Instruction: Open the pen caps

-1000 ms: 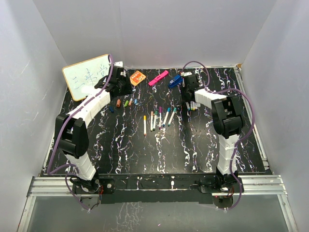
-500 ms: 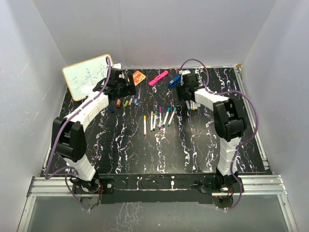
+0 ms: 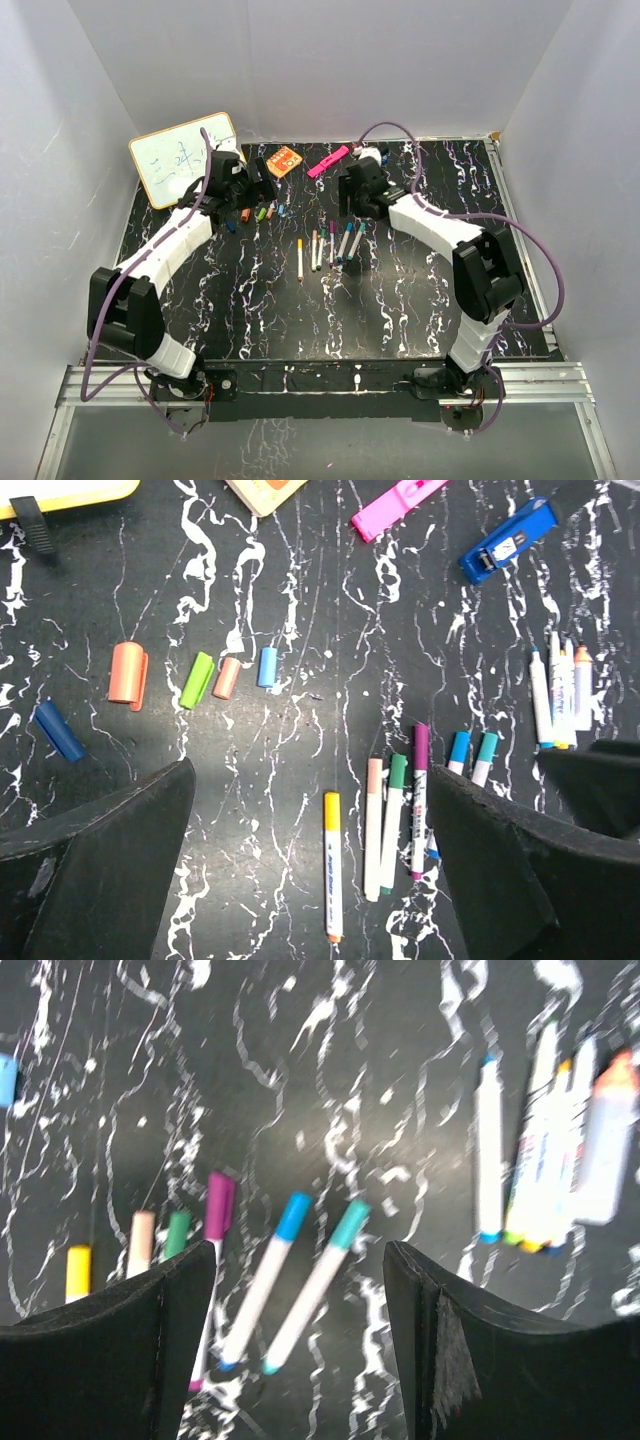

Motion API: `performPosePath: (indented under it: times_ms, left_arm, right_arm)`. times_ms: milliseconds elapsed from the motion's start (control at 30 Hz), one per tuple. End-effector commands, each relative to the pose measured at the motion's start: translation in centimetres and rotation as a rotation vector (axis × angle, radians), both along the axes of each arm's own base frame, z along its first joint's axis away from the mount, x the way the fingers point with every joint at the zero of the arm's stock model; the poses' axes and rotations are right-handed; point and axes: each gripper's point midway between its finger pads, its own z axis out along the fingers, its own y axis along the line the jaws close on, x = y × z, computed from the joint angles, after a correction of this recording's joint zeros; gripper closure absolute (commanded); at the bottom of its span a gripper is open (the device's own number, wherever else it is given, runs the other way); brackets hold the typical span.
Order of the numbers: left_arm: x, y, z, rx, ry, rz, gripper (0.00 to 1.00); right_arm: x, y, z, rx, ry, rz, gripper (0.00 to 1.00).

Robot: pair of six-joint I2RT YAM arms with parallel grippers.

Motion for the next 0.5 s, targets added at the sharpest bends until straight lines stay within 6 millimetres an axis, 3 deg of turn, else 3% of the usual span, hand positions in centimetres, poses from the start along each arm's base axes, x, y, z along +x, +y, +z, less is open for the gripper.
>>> performPosePath:
  times_ms: [0,233,467]
  left_arm:
    - [-0.7,-0.7,3.0,-0.079,-0.085,-0.032,0.02]
    - [-2.6,-1.7,3.1,-0.146,-0.102,-0.096,0.02]
    - [-3.1,-1.8,3.1,-0.153,-0.105,-0.106,0.02]
  right_arm:
    - [-3.1,0.9,-0.9,0.035,0.056,-0.124,0.34]
    - [-4.7,0.5,-3.3,0.026,0.11,-0.16,0.35]
    - [-5.2,0.5,-5.3,0.006,0.152,-0.156,0.37]
